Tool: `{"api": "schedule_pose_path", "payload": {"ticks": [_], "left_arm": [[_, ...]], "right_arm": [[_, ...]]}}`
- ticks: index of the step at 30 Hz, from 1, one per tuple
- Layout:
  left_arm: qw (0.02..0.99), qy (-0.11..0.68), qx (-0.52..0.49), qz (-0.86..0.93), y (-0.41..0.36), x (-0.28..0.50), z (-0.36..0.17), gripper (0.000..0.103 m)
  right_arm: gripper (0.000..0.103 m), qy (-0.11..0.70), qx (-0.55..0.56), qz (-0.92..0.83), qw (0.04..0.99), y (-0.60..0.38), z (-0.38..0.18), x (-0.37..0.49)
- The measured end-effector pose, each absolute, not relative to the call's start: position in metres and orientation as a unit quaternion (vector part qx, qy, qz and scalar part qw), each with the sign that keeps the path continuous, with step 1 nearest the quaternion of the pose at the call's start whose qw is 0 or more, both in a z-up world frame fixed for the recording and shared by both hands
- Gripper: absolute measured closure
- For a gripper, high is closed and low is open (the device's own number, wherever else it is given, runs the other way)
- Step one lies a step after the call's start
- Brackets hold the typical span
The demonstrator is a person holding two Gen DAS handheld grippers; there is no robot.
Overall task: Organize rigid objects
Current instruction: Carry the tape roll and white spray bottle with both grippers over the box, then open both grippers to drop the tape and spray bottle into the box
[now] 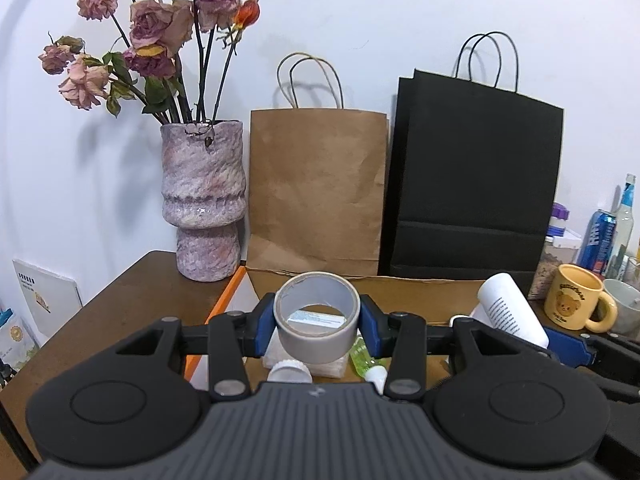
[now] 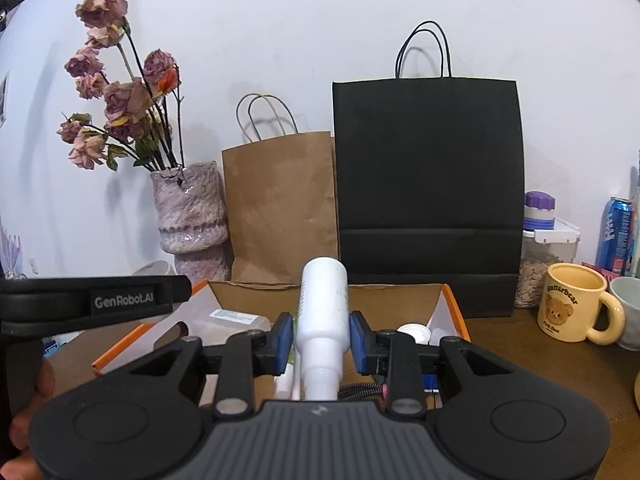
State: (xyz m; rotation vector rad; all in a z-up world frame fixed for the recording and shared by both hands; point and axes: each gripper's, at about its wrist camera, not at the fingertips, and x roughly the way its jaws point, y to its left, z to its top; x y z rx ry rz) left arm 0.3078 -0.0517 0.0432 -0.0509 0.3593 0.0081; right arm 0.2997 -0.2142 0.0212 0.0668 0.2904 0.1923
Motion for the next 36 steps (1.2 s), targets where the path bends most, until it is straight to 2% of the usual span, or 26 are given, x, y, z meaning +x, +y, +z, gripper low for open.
{"api": "schedule_pose_path", "payload": {"ticks": [27,28,30,32,33,34,36], "left_arm": [[0.978,0.207,0.008,0.036,-0.042,0.378,0.018,0.058],[0.977,0.211,0.008,0.039,-0.041,0.378,0.017,0.056],[0.976,0.213,0.010,0.044,-0.040,0.379,0.015,0.043],[0.977,0.208,0.014,0.051,-0.038,0.378,0.014,0.024],[0.977,0.204,0.014,0.054,-0.037,0.377,0.014,0.020],[0.978,0.202,0.013,0.057,-0.036,0.377,0.015,0.015],[0.978,0.201,0.010,0.062,-0.034,0.377,0.015,0.000]], "right_arm": [[0.074,0.175,0.000,0.104,0.979,-0.204,0.005,0.373],[0.073,0.178,-0.003,0.104,0.978,-0.204,0.003,0.373],[0.072,0.185,-0.005,0.100,0.978,-0.204,0.000,0.374],[0.052,0.186,-0.004,0.094,0.978,-0.207,0.000,0.373],[0.032,0.182,-0.003,0.090,0.979,-0.208,0.000,0.372],[0.019,0.178,-0.003,0.086,0.980,-0.209,0.000,0.371],[0.010,0.173,-0.003,0.079,0.982,-0.211,0.001,0.370]]}}
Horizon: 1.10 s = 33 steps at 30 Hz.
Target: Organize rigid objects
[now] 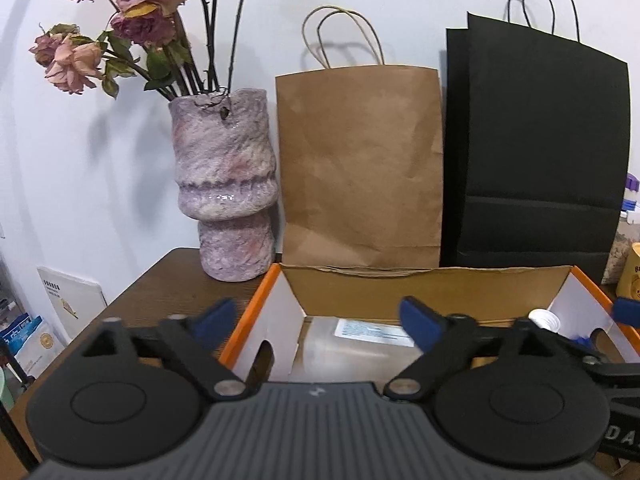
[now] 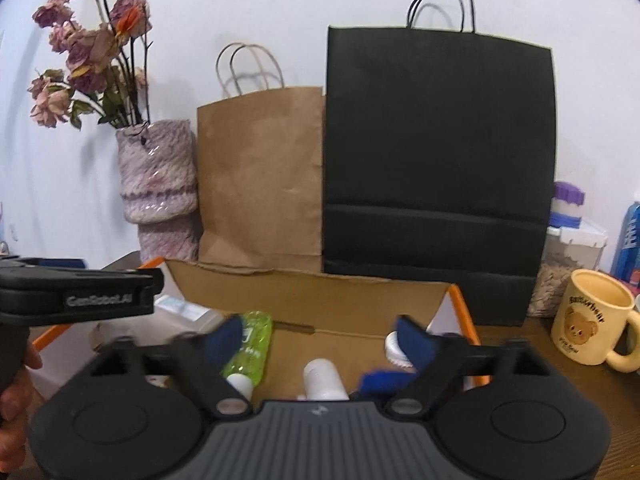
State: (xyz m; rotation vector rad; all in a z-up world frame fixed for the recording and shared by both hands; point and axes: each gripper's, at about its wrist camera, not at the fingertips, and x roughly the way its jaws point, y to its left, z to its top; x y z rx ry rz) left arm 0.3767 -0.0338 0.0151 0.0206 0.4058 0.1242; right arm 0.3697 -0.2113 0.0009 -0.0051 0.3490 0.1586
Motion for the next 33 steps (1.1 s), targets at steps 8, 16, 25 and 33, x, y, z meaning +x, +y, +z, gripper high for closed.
{"api": "schedule_pose_path", "payload": {"ticks": [8,16,25,33], "left_arm": [[0.977,0.204,0.005,0.067,-0.032,0.378,0.015,0.000],[0.976,0.207,0.000,0.064,-0.031,0.374,0.016,0.000],[0.978,0.200,0.006,0.060,-0.032,0.346,0.027,0.000],[0.980,0.193,0.008,0.056,-0.029,0.300,0.038,0.000]], "right_arm": [[0.000,0.176,0.007,0.063,0.982,-0.216,-0.001,0.373],[0.000,0.167,0.014,0.064,0.984,-0.217,0.005,0.365],[0.000,0.143,0.028,0.061,0.987,-0.228,0.022,0.329],[0.000,0.133,0.033,0.065,0.988,-0.236,0.036,0.277]]}}
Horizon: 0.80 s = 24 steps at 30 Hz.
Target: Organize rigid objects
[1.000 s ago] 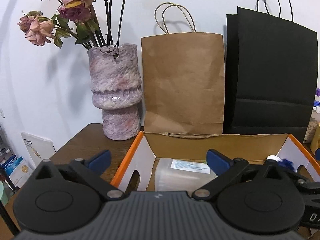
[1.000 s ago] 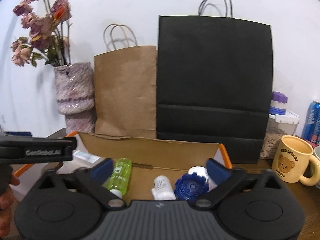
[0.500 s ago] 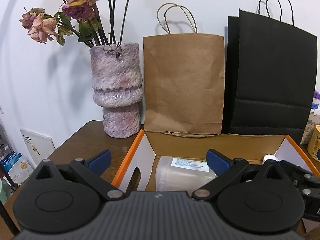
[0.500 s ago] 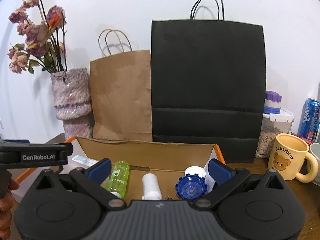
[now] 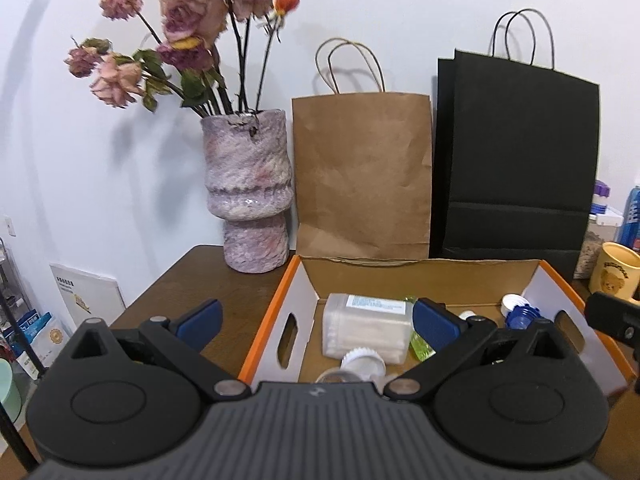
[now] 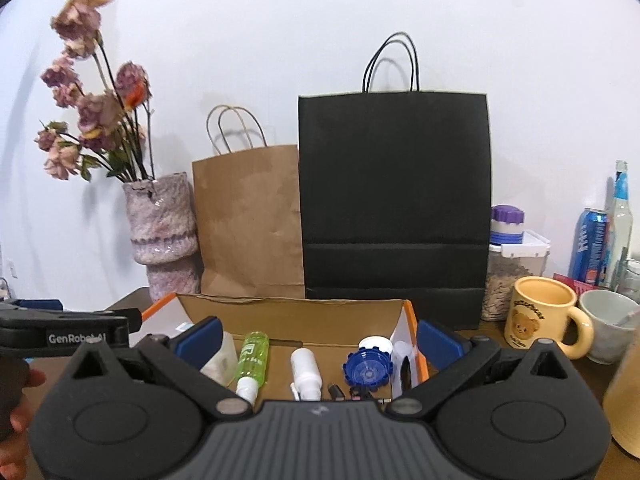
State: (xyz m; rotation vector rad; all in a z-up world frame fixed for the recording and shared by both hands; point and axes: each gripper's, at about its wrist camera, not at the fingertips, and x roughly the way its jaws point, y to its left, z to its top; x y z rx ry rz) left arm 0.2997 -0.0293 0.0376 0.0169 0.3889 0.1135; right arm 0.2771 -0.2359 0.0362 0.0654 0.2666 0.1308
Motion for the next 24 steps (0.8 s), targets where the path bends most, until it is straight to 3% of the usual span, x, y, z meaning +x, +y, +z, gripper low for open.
{"api": "schedule_pose_path", "payload": {"ticks": [11,24], "left_arm": [[0.979,0.199,0.019,0.045,-0.032,0.208,0.049,0.000],[0.975,0.218,0.025,0.025,-0.035,0.095,0.031,0.000]], "right_arm": [[0.000,0.128,0.019,0.074,0.989,-0.233,0.052,0.179],[0.000,0.137,0.018,0.078,0.987,-0.231,0.032,0.063]]}}
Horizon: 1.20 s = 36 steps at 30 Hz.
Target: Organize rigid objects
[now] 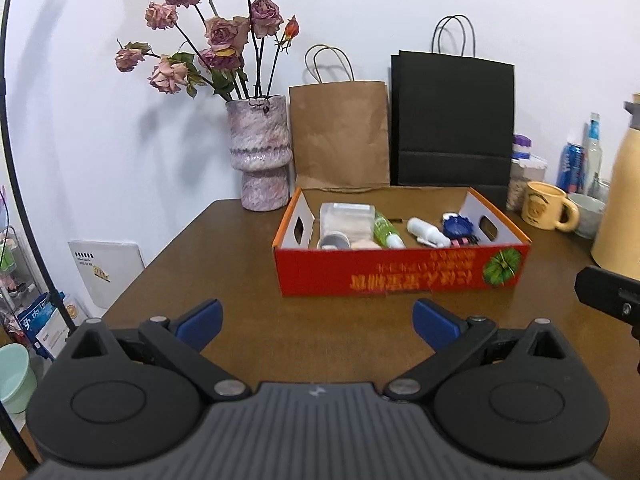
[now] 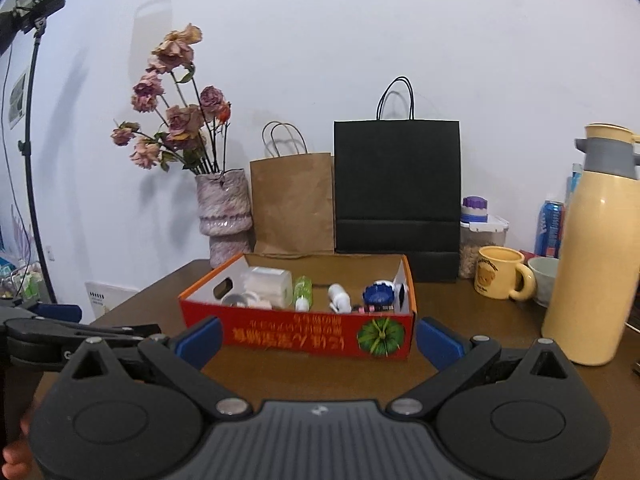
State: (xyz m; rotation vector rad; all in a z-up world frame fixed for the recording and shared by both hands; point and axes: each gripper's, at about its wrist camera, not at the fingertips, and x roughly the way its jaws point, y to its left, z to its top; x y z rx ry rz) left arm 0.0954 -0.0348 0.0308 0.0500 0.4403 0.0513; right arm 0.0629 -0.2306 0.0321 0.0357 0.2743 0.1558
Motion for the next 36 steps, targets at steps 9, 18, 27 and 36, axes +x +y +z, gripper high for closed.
{"api": "schedule_pose_path", "payload": {"ticks": [9,18,27,36], "left_arm": [[0.973,0.228,0.025,0.021,-0.033,0.050,0.015,0.000],[0.972,0.234,0.023,0.020,-0.029,0.033,0.008,0.000],[0.972,0.232,0.023,0.018,-0.030,0.030,0.009,0.000],[0.972,0.232,0.024,0.018,-0.030,0.030,0.009,0.000]], "right_arm": [[0.000,0.157,0.008,0.077,0.985,-0.226,0.016,0.021],[0.000,0.168,0.005,0.075,0.983,-0.223,0.007,0.007],[0.000,0.165,0.004,0.075,0.983,-0.222,0.009,0.004],[0.000,0.166,0.004,0.075,0.983,-0.222,0.008,0.004]]}}
